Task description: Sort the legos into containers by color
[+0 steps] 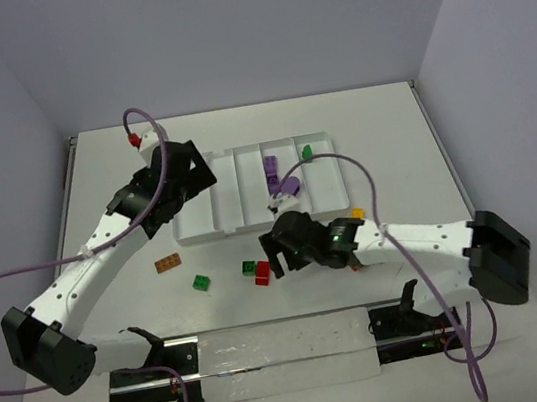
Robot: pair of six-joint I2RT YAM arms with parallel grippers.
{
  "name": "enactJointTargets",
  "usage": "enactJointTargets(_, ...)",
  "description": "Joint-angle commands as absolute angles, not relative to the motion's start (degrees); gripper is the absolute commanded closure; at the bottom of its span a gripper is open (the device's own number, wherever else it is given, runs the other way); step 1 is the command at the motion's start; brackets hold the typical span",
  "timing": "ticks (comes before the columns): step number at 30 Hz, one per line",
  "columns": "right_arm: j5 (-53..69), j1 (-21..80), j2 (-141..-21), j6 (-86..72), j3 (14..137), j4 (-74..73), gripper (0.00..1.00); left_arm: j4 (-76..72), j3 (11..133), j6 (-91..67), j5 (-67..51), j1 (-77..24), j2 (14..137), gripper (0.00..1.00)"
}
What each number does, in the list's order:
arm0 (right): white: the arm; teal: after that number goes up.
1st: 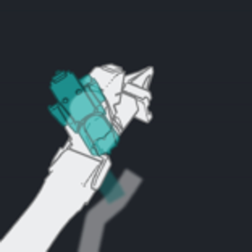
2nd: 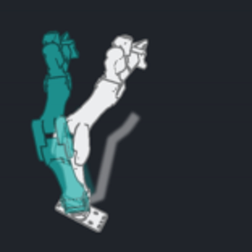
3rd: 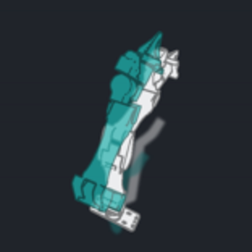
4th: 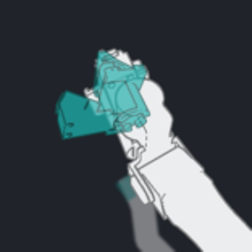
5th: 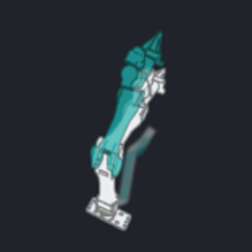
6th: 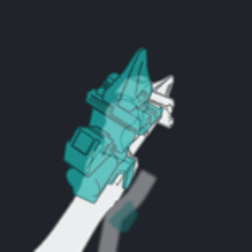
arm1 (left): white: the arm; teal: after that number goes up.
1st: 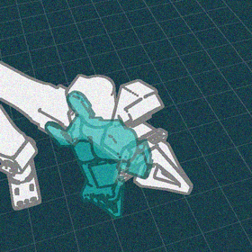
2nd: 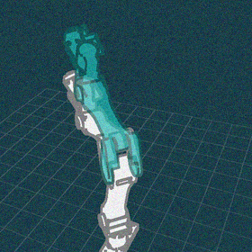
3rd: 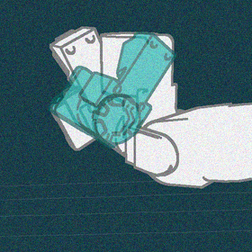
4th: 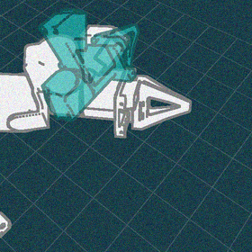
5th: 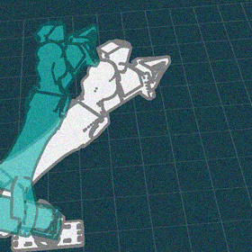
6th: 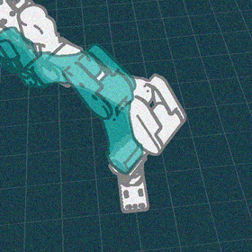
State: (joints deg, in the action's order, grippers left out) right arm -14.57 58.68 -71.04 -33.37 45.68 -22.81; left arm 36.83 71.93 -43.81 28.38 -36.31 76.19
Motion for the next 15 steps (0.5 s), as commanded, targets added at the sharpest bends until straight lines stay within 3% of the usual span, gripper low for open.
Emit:
enactJointTargets(1,-14.4,65.4,-80.4,-33.9,52.3,-23.7,0.09,40.3,71.5,-47.8,32.4,-35.3,72.2,0.01)
enactJointTargets(15,-17.0,68.8,-98.7,-36.0,63.0,-24.1,0.06,40.9,71.6,-47.3,31.7,-34.8,71.7,0.01)
